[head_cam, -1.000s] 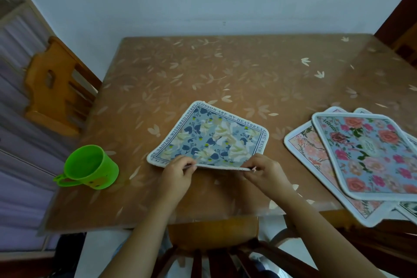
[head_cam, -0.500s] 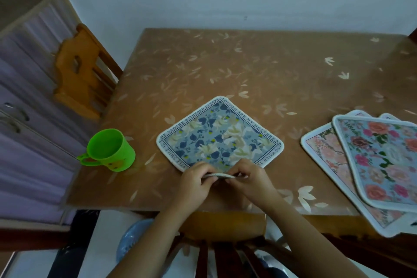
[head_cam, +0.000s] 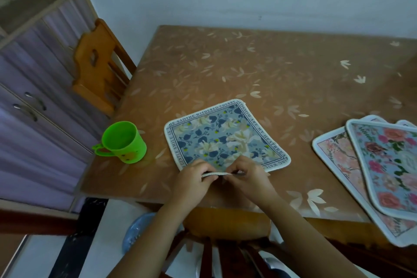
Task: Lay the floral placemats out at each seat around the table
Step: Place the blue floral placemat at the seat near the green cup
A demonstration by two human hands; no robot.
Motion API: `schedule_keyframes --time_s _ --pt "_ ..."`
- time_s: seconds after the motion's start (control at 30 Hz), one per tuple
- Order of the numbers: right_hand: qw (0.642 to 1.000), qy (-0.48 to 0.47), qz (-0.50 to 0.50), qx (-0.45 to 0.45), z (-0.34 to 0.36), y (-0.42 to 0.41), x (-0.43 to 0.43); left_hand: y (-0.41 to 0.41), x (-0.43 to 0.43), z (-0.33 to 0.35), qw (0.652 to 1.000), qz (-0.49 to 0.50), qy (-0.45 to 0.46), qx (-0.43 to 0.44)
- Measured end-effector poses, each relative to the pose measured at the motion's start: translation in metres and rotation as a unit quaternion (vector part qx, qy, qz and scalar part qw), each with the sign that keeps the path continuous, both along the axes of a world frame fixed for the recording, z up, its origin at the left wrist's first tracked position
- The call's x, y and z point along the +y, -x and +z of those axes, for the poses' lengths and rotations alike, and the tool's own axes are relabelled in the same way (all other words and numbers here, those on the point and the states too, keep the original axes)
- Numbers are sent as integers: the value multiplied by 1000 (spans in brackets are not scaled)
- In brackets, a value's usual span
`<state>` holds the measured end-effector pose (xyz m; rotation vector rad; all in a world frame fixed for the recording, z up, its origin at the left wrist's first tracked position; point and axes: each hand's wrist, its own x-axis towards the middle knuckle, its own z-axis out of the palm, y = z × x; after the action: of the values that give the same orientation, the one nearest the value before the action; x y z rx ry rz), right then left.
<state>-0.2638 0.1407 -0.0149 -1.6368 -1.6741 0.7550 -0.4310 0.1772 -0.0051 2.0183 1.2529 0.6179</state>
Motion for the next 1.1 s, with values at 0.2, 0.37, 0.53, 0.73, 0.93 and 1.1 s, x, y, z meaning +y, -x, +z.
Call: schedule_keyframes --time_s 0.2,0.37,0.53,0.73,0.93,1.1 --pt "999 10 -38 12 7 -24 3 10 10 16 996 60 -6 -64" --pt "995 -31 -98 17 36 -51 17 11 31 48 990 84 -22 -112" --pt "990 -76 -114 -10 72 -72 29 10 55 86 989 77 -20 -125" --pt "988 -89 -112 -58 109 -92 38 -1 73 130 990 33 -31 -131" --pt "979 -129 -117 -104 149 -103 39 -10 81 160 990 19 -7 -140" --pt "977 -128 -81 -152 178 -112 35 -6 94 180 994 -1 16 -108"
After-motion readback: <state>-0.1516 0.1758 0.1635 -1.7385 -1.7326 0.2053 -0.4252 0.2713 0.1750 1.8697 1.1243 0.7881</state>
